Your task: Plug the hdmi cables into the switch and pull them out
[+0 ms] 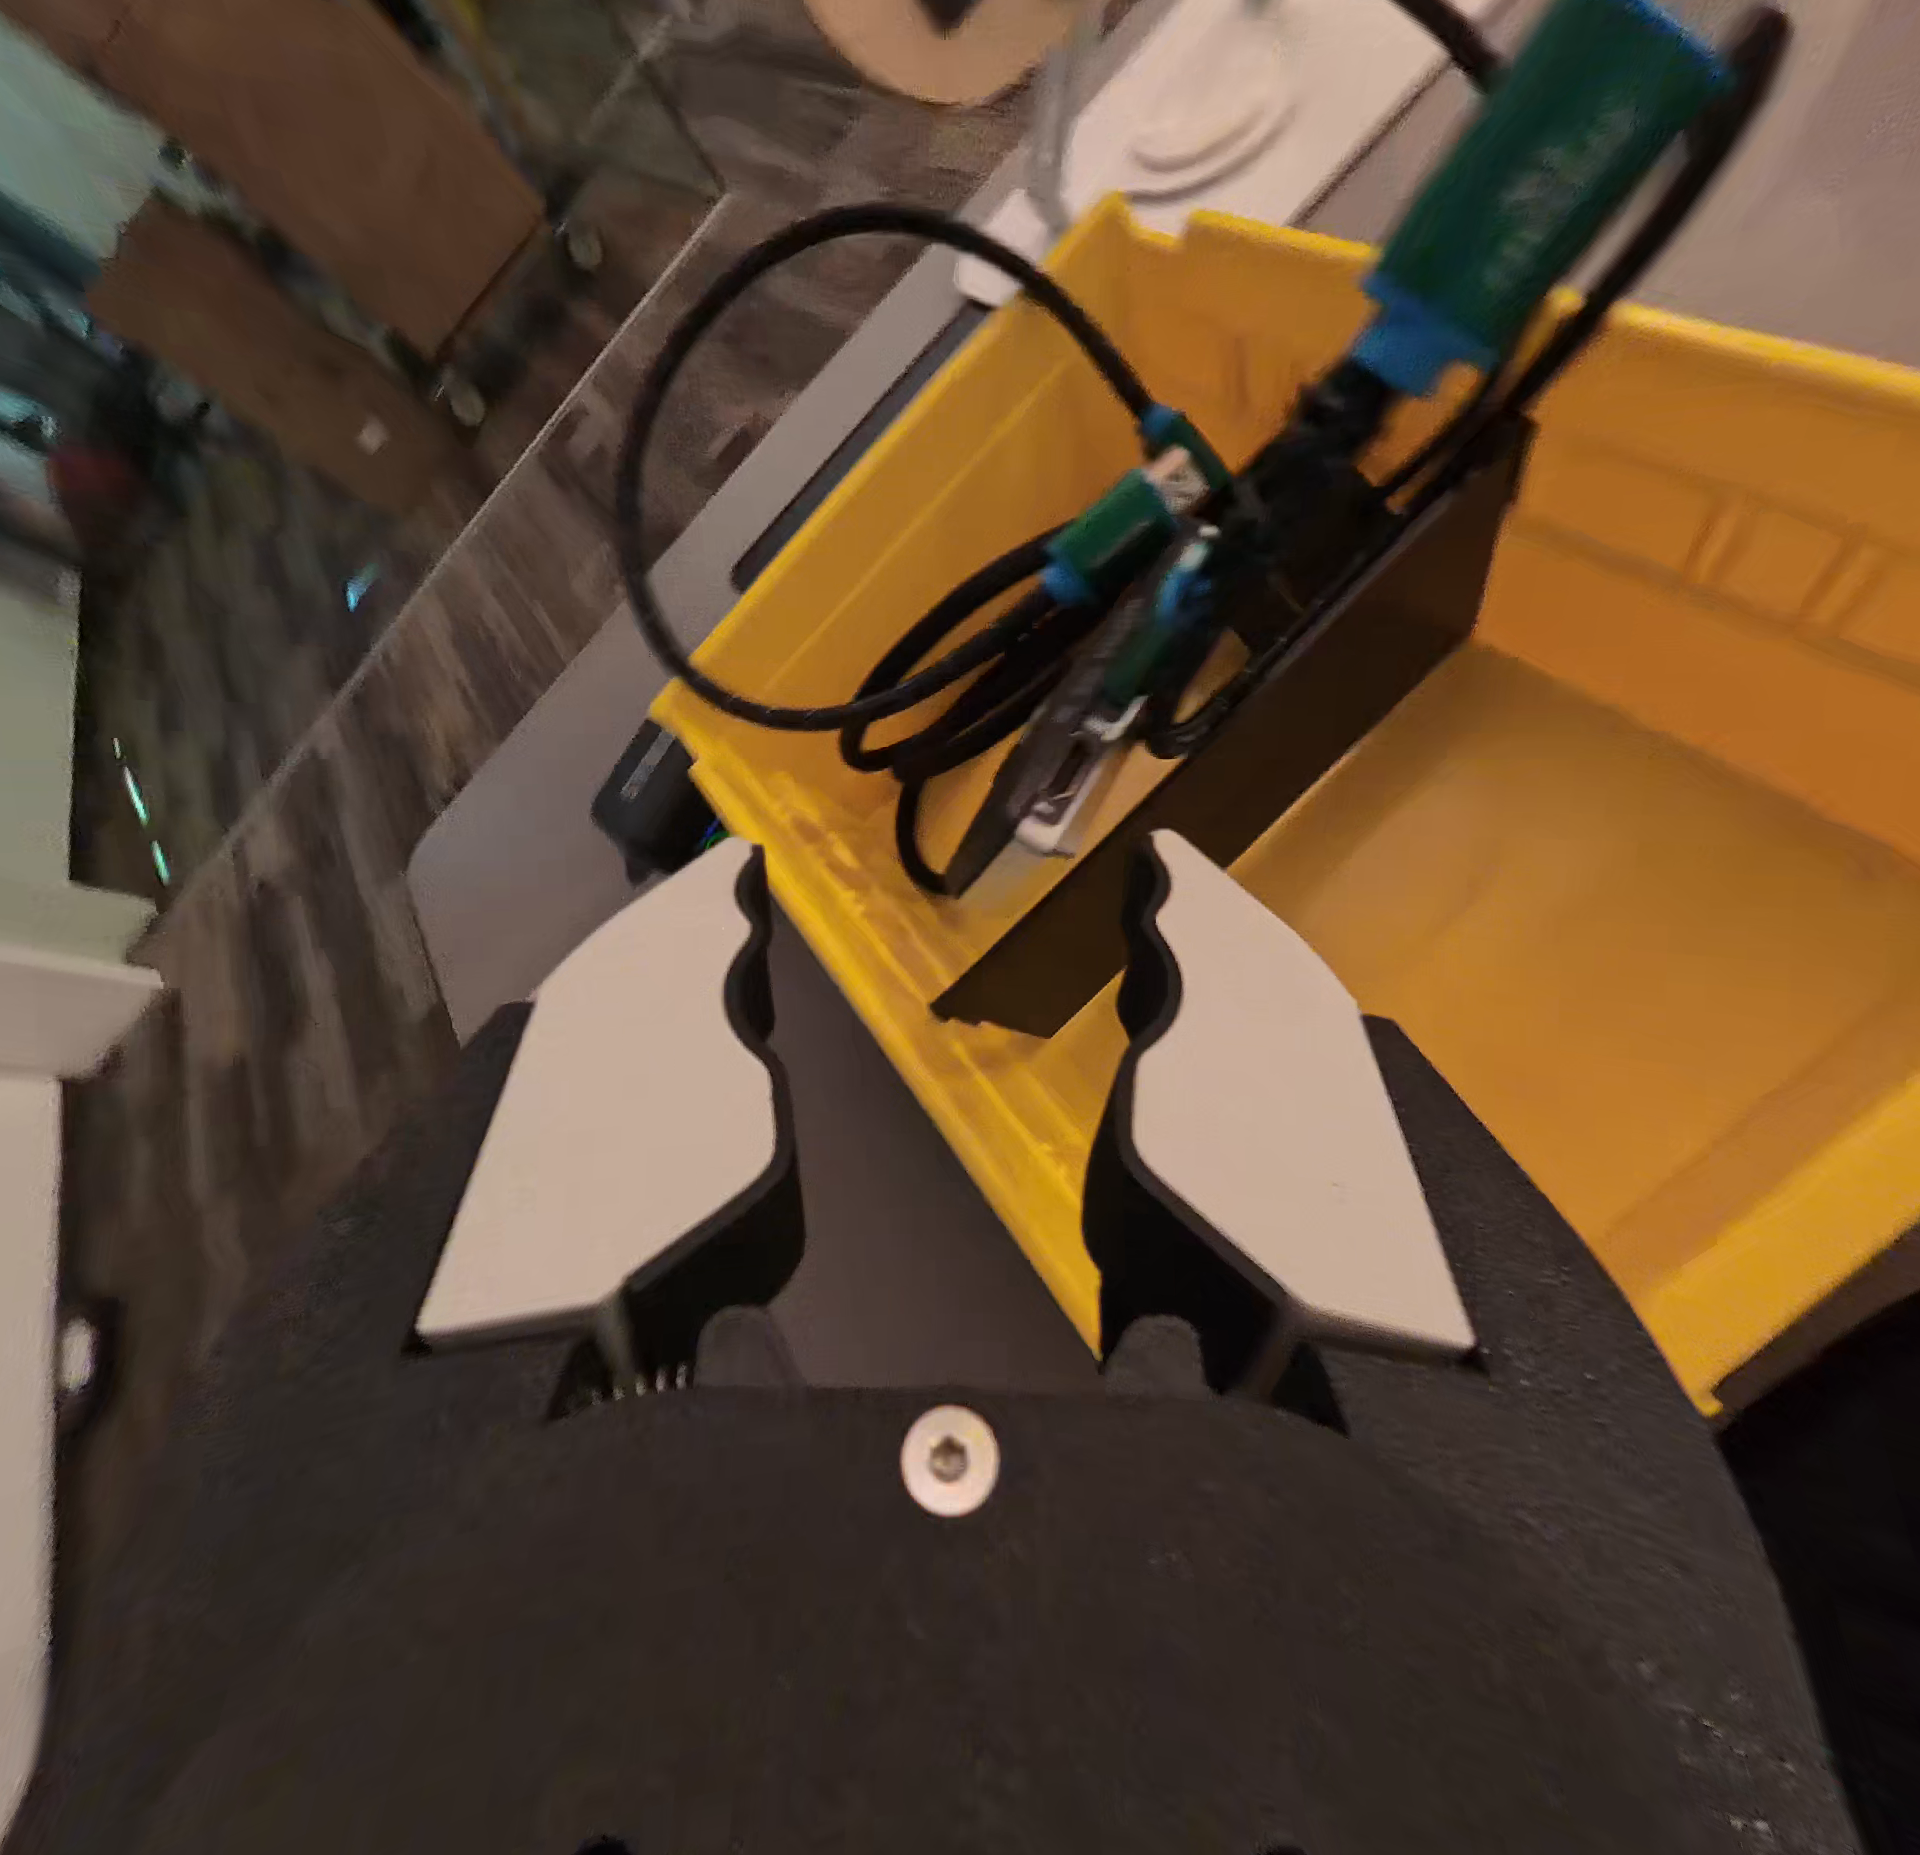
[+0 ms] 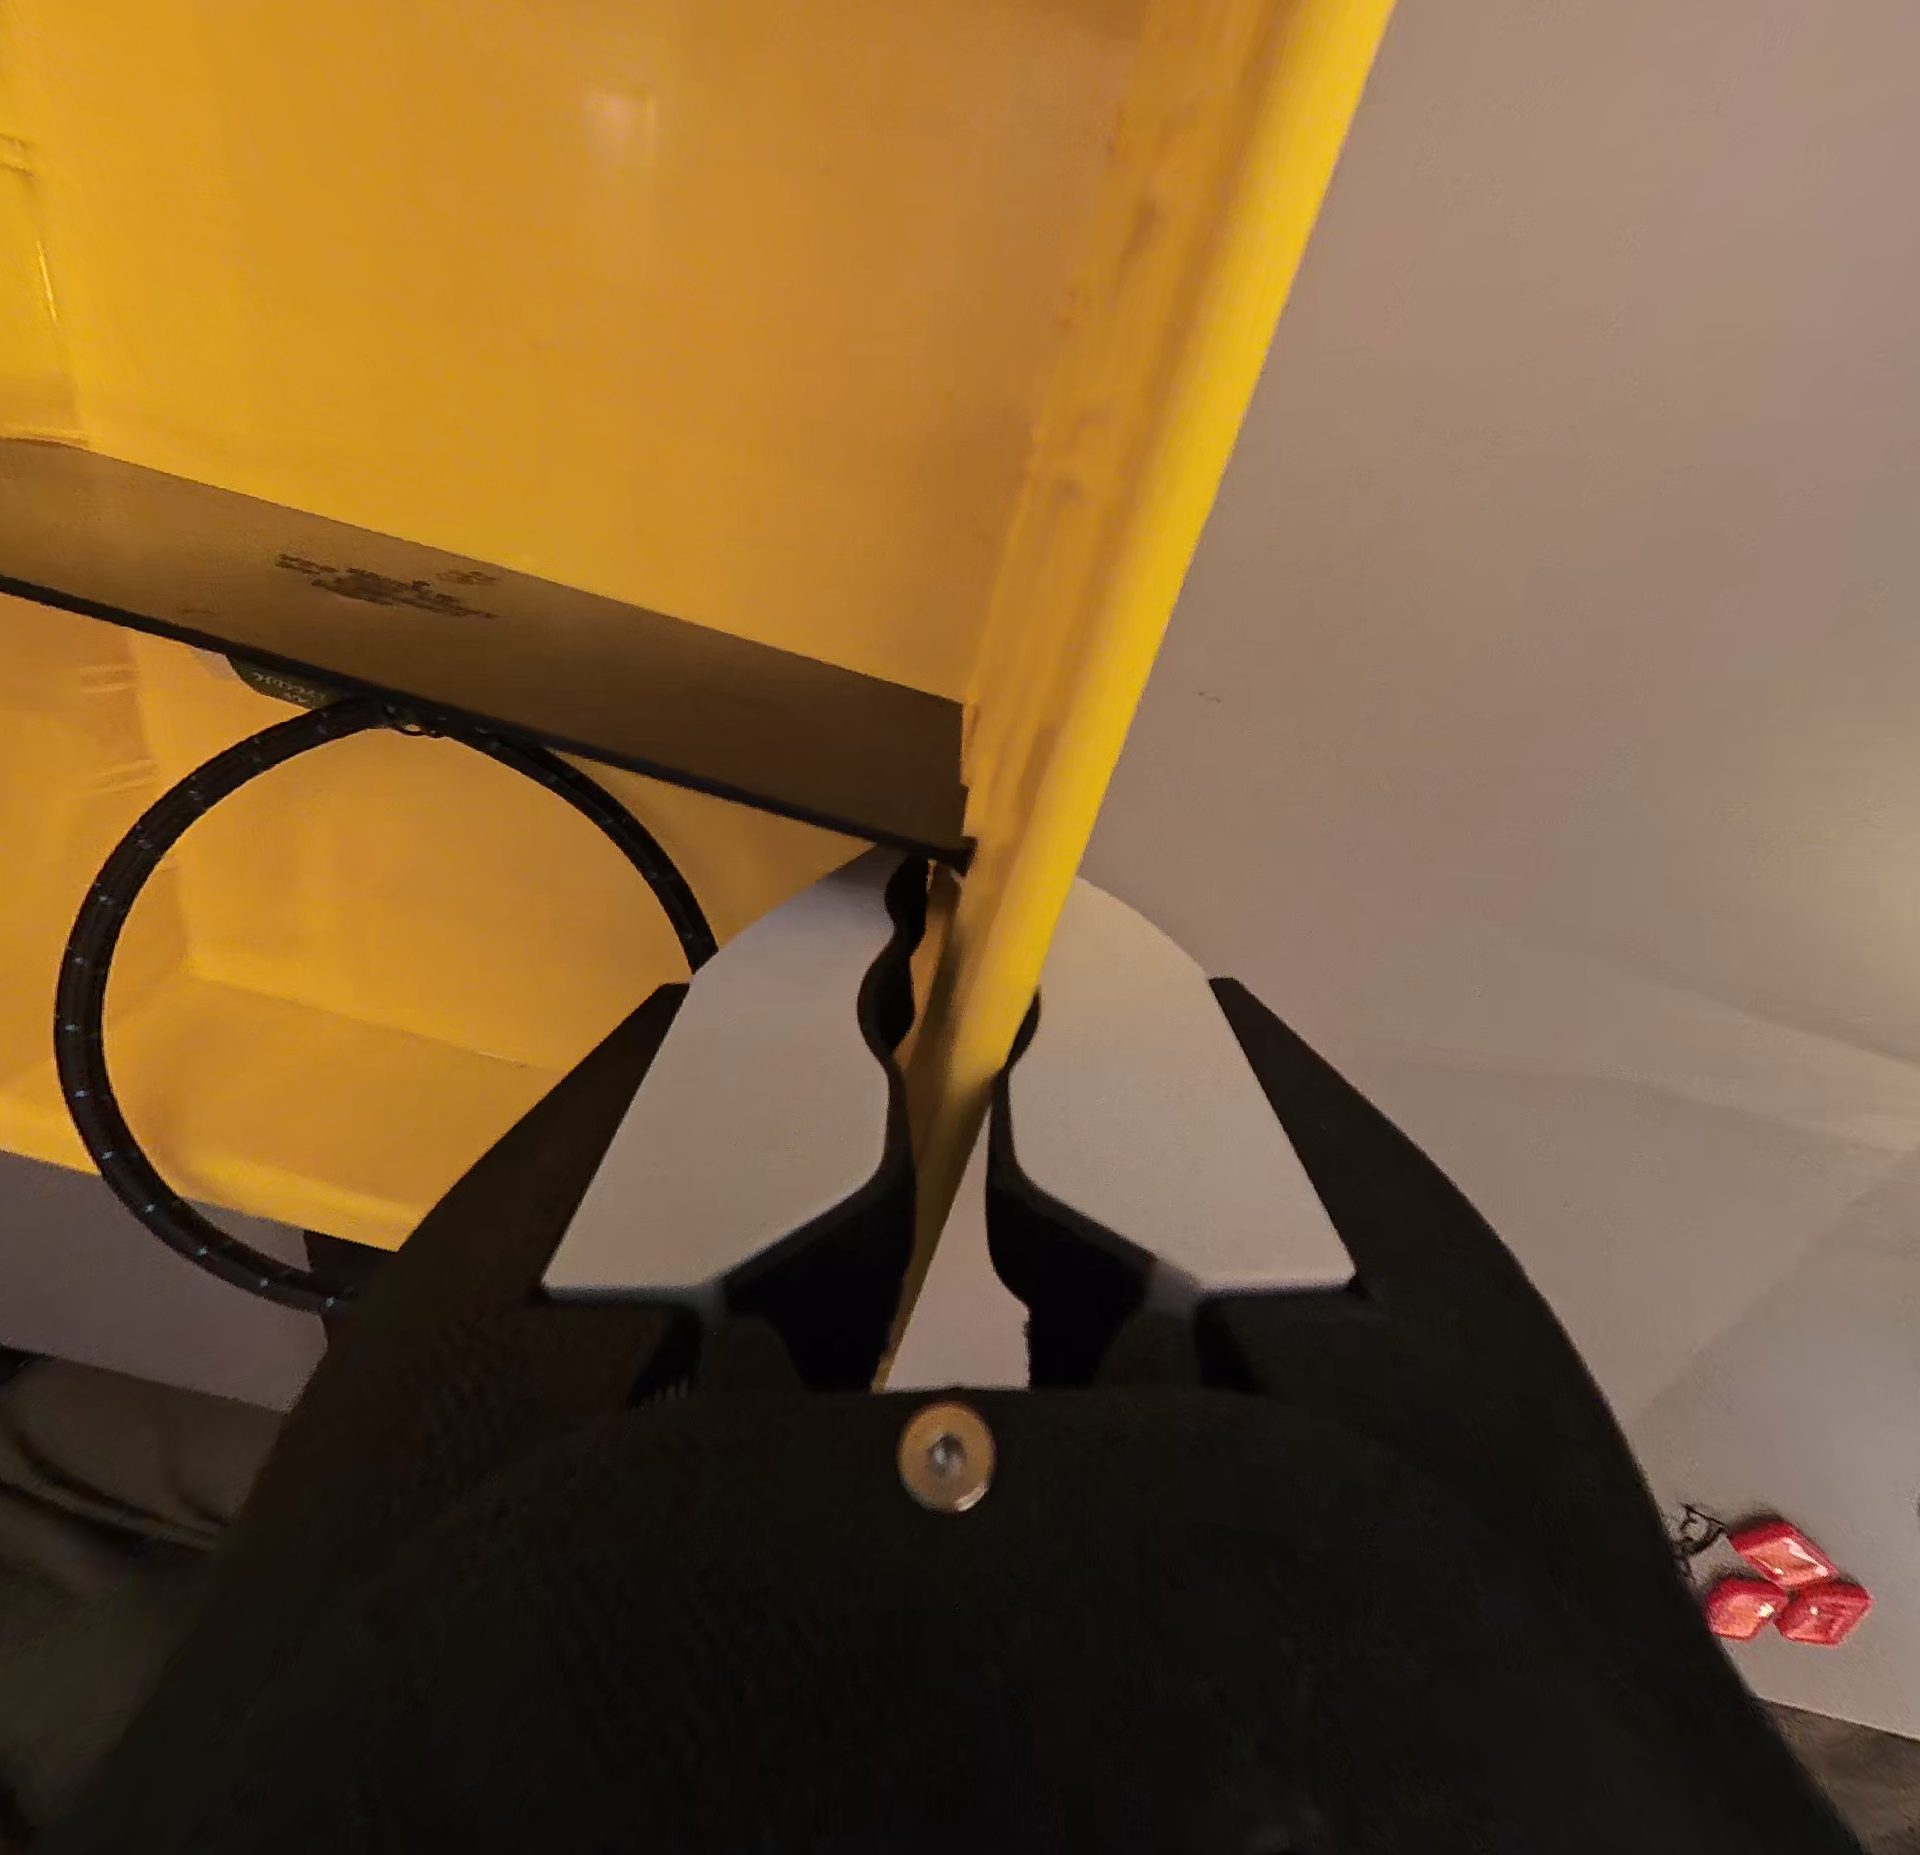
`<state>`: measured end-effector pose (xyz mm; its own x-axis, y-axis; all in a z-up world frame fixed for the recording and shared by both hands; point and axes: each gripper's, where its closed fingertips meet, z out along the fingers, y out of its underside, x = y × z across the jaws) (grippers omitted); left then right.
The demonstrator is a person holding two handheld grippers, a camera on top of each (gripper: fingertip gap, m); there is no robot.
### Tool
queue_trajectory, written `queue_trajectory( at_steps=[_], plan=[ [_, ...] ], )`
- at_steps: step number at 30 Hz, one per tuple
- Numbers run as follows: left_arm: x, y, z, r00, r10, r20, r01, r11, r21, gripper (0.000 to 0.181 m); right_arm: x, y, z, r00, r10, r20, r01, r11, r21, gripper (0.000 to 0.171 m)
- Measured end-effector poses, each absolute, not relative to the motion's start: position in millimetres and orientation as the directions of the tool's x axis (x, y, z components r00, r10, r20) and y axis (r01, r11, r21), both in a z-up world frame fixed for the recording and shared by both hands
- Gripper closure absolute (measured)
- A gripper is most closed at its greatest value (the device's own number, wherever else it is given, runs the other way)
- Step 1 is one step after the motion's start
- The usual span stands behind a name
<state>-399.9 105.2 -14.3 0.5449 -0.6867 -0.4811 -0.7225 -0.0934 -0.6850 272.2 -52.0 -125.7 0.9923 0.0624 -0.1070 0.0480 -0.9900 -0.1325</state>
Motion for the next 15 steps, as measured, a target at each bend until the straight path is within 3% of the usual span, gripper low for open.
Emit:
queue_trajectory(
  at_steps=[3,11,15],
  plan=[
    [-388.5,111.7,-36.9,0.423,-0.745,-0.516,-0.814,-0.061,-0.578,0.118,271.6,-51.5,-125.9,0.991,0.042,-0.129,0.024,-0.990,-0.141,0.162],
    [-367.8,130.0,-48.1,0.242,-0.822,-0.516,-0.849,0.078,-0.522,0.128,271.6,-51.9,-126.6,0.993,0.030,-0.114,0.014,-0.991,-0.131,0.162],
    [-369.5,129.7,-71.5,0.136,-0.846,-0.516,-0.907,0.104,-0.409,0.130,271.4,-52.2,-126.5,0.992,0.041,-0.116,0.026,-0.991,-0.130,0.162]
  ],
)
